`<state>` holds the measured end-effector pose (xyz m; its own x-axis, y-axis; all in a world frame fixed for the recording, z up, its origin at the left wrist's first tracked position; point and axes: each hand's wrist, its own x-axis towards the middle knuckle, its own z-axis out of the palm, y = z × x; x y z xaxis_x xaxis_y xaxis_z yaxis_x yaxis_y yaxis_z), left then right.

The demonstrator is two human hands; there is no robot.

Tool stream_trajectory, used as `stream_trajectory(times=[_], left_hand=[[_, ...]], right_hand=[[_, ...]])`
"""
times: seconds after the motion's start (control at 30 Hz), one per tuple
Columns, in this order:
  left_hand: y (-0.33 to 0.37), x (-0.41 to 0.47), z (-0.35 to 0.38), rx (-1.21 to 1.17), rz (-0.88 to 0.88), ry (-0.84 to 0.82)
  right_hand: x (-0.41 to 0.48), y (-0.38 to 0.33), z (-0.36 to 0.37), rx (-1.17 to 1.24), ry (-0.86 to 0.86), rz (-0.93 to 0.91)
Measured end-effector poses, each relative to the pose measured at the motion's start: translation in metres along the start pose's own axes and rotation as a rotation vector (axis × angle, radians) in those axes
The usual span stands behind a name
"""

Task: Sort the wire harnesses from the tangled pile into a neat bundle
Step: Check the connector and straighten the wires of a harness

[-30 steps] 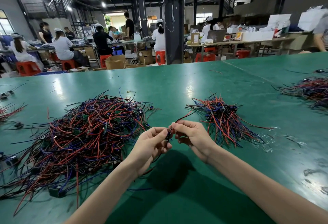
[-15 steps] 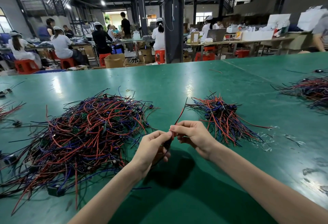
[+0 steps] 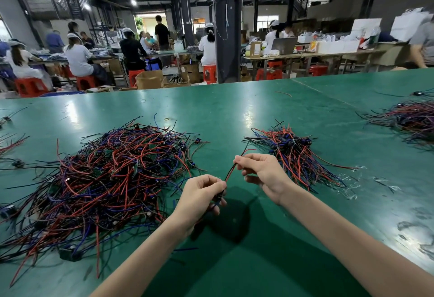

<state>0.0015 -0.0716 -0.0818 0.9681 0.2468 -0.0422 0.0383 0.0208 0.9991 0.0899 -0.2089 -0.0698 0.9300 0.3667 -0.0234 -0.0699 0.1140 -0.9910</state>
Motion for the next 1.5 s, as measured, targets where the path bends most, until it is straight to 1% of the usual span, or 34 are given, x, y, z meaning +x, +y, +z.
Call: stream_trajectory(times=[0.17, 0.3, 0.43, 0.53, 0.77, 0.87, 0.93, 0.97, 1.07, 1.17, 1.3, 1.4, 1.47, 1.5], left_hand=[[0.002, 0.001, -0.004, 0.038, 0.024, 0.002], [0.001, 0.001, -0.004, 0.083, 0.022, -0.006], [0.001, 0.001, -0.005, 0.071, -0.006, -0.006], [0.002, 0.001, -0.004, 0.041, -0.034, -0.020], [0.003, 0.002, -0.006, -0.024, -0.091, -0.065], [0.001, 0.002, -0.005, -0.034, -0.112, -0.086], [0.000, 0.003, -0.004, -0.036, -0.126, -0.085], [0.000, 0.003, -0.005, -0.033, -0.133, -0.081], [-0.001, 0.004, -0.006, -0.024, -0.140, -0.065], [-0.001, 0.004, -0.006, -0.015, -0.143, -0.071], [-0.001, 0.002, -0.003, -0.003, -0.135, -0.107], [0.000, 0.002, -0.002, -0.001, -0.127, -0.116], [0.001, 0.002, -0.003, 0.001, -0.124, -0.116], [0.001, 0.001, -0.003, 0.003, -0.123, -0.117]], right_hand=[[0.005, 0.001, -0.005, 0.122, 0.075, 0.037], [0.009, -0.001, -0.008, 0.167, 0.141, 0.036], [0.013, 0.000, -0.013, 0.172, 0.205, 0.036], [0.014, 0.002, -0.014, 0.217, 0.198, 0.056], [0.017, -0.002, -0.018, 0.436, 0.184, 0.103], [0.020, 0.002, -0.018, 0.454, 0.185, 0.091], [0.022, 0.005, -0.017, 0.410, 0.195, 0.053], [0.023, 0.008, -0.017, 0.350, 0.203, 0.025], [0.024, 0.013, -0.018, 0.081, 0.247, -0.070], [0.024, 0.016, -0.019, -0.102, 0.278, -0.171], [0.024, 0.017, -0.020, -0.427, 0.322, -0.404], [0.024, 0.017, -0.019, -0.497, 0.360, -0.525], [0.025, 0.017, -0.019, -0.467, 0.372, -0.517], [0.025, 0.016, -0.019, -0.427, 0.367, -0.481]])
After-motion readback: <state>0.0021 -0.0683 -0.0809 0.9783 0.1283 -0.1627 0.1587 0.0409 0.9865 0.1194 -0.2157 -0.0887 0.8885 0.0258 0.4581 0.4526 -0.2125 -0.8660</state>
